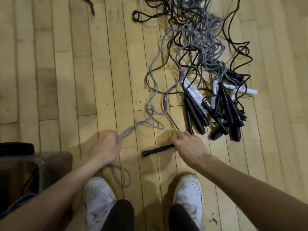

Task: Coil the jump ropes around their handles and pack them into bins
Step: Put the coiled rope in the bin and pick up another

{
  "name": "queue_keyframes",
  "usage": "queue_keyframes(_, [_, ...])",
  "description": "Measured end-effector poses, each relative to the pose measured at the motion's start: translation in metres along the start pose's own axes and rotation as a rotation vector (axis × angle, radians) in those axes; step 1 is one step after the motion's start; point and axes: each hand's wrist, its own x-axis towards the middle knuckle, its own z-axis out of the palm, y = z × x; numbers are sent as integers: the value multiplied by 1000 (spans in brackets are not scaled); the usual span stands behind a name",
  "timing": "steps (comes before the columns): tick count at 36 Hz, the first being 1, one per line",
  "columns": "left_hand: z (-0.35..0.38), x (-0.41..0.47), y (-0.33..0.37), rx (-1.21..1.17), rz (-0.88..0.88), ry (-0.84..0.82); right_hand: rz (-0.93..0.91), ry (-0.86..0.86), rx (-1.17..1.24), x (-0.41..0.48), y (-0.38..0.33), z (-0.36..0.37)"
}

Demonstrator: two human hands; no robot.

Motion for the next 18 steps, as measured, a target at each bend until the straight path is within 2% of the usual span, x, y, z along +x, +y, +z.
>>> queue_keyframes(4, [-15,17,-20,-82,-135,186,-78,25,33,-7,2,2])
queue_keyframes(7, [-13,17,-19,-26,-123,296,-190,31,29,-15,3,4])
queue_keyframes(10, [-6,3,-4,223,142,515,-203,37,98,-24,1,7])
queue_keyframes(12, [-6,-11,17,145,347,590,-187,44,168,-27,1,3])
queue_keyframes(13, [-6,-18,28,45,416,528,-183,60,196,-28,2,0])
queue_keyframes(14, [-4,-23,37,-87,410,385,-178,70,230,-28,3,-4])
queue_keyframes(16, [5,-29,53,-294,340,-36,-154,110,293,-27,4,-10])
queue_keyframes(18, [16,-36,65,-267,373,-322,-129,138,342,-22,3,-16])
